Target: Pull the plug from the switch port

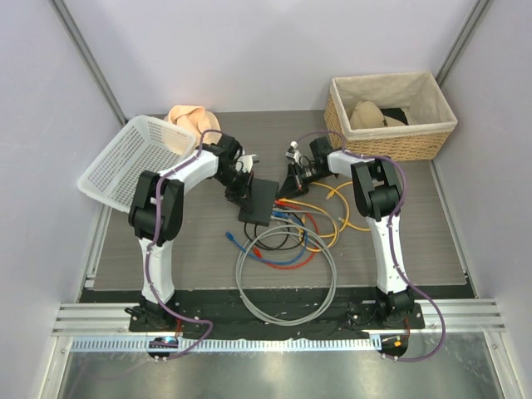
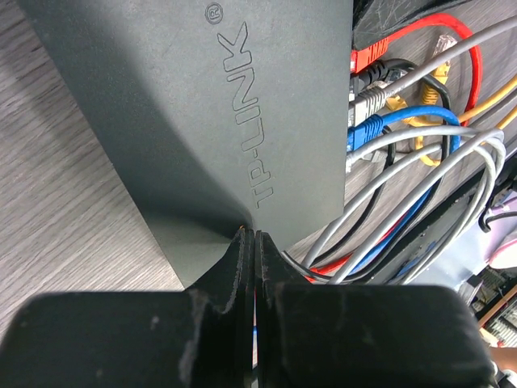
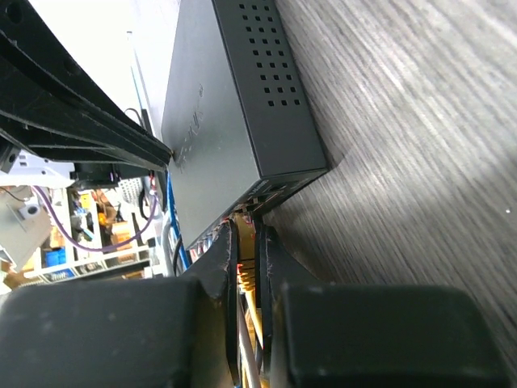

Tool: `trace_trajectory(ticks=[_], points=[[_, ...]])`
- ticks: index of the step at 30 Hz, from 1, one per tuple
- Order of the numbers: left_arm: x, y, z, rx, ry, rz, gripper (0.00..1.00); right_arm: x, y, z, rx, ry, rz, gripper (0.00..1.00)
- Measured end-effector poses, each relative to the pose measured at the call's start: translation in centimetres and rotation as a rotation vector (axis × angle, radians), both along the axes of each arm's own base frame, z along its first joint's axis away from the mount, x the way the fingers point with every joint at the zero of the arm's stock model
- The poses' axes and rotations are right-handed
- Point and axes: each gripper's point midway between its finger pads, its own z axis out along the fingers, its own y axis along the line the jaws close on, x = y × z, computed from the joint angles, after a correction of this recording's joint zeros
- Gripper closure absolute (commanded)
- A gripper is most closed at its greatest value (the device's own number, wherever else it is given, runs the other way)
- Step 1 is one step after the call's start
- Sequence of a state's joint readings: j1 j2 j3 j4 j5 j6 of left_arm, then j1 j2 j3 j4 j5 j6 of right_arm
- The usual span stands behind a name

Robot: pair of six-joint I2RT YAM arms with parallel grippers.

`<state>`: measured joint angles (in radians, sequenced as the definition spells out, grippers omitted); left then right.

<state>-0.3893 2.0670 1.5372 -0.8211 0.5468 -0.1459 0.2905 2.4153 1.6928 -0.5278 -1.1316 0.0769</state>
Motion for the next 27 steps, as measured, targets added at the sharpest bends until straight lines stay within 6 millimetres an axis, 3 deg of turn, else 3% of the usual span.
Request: trace_trajectory(ticks=[27], points=[[1.6, -1.8, -0.1, -0.013, 0.014, 0.007, 1.0, -0.7, -1.5, 0.2, -0.046, -0.118, 0.116, 0.99]])
